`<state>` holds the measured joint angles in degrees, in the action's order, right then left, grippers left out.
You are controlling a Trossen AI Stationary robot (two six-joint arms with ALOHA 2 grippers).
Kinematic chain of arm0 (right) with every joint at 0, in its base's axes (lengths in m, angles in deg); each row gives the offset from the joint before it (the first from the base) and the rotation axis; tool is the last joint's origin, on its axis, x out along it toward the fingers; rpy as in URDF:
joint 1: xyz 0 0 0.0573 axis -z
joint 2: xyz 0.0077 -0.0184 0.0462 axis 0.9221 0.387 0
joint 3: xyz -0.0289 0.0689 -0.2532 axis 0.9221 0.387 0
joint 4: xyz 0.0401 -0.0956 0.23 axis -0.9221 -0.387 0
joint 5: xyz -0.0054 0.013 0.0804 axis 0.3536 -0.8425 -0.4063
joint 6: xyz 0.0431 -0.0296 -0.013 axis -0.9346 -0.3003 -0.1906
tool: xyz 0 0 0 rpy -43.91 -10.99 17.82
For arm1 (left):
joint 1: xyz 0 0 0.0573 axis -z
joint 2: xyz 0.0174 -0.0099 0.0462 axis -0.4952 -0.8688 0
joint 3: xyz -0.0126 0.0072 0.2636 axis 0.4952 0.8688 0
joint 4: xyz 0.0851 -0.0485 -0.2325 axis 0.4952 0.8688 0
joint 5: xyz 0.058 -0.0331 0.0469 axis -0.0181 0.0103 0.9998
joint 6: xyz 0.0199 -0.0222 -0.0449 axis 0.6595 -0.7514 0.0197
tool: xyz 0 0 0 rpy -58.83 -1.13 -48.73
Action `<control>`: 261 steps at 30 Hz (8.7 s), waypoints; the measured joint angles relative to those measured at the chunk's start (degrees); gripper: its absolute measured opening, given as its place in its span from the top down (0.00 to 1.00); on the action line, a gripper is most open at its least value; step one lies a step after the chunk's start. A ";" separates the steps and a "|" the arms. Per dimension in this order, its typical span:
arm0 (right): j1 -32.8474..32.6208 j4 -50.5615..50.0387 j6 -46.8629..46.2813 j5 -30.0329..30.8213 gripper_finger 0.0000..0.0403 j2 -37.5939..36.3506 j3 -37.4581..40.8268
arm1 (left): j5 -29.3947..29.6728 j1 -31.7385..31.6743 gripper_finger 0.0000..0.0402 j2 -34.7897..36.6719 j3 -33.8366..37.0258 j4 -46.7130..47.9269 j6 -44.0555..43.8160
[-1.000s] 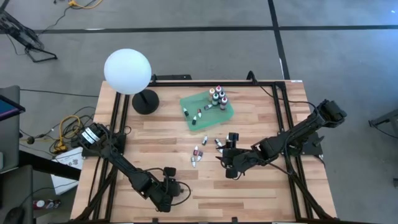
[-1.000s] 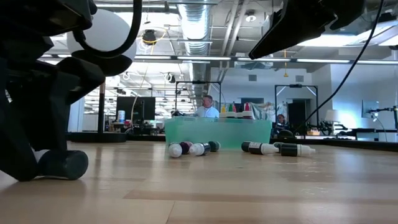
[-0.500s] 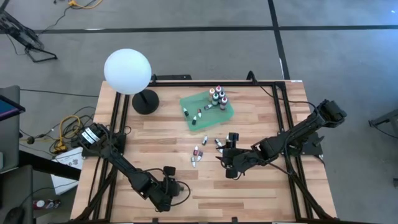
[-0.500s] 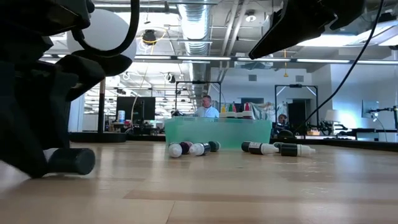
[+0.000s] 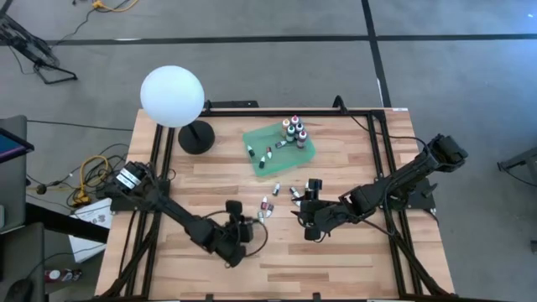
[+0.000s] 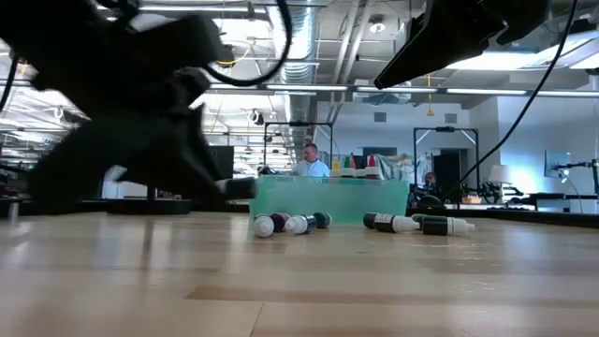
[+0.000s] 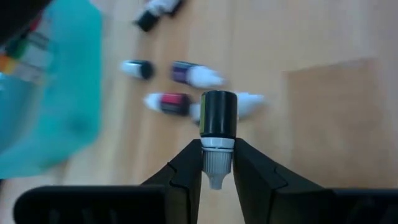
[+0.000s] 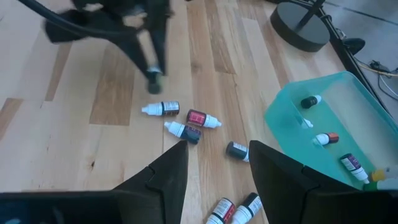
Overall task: Pick & Place food coloring
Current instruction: Put the green food coloring bottle into the green bin, then put the black food coloring bottle into the green bin
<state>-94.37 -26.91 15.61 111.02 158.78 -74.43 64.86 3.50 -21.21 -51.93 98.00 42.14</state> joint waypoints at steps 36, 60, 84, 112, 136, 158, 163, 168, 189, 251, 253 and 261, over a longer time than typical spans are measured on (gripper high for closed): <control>0.24 -1.70 -0.29 0.09 0.60 0.00 0.00 | -21.11 -40.23 0.82 14.08 -0.15 -8.77 27.52; 0.26 -2.35 -2.53 0.04 0.60 -0.02 0.00 | -24.28 -43.04 0.63 14.08 -0.15 -8.52 29.81; -5.43 -15.50 -25.59 -3.56 0.60 0.35 0.45 | -38.69 -37.38 0.63 14.08 0.90 -5.27 27.75; 0.55 1.13 -26.46 -4.71 0.60 0.35 16.63 | -18.40 -3.88 0.63 14.08 4.18 -7.38 15.95; 4.74 11.08 -24.09 -8.75 0.60 10.21 18.21 | -16.52 -3.60 0.63 14.08 4.18 -6.16 14.82; 3.92 11.72 -23.26 -10.22 0.80 9.31 18.43 | -16.48 -3.67 0.63 14.08 4.18 -5.75 14.41; 3.50 10.40 -20.34 -11.59 0.82 6.29 18.58 | -16.48 -3.67 0.63 14.08 4.18 -5.40 14.34; 4.40 9.58 -13.42 -10.02 0.82 2.57 15.46 | -16.48 -3.67 0.63 14.08 4.18 -5.11 14.34; 31.80 12.36 12.49 -15.19 0.82 14.21 -5.13 | -16.50 -3.82 0.63 14.10 4.88 -5.08 13.97; -8.30 -23.62 -15.02 12.09 0.63 -2.48 -8.55 | -42.56 -21.16 0.63 4.70 4.92 -12.04 34.63; -8.87 -24.11 -15.86 12.54 0.64 -2.48 -8.55 | -42.56 -21.16 0.63 4.70 4.92 -11.85 34.32; -9.78 -24.52 -17.91 12.50 0.65 -2.48 -8.55 | -42.51 -21.18 0.63 4.70 4.92 -10.51 32.83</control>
<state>-104.15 -51.43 -2.30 123.52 156.30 -82.98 22.35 -17.67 -16.51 -47.01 87.49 74.97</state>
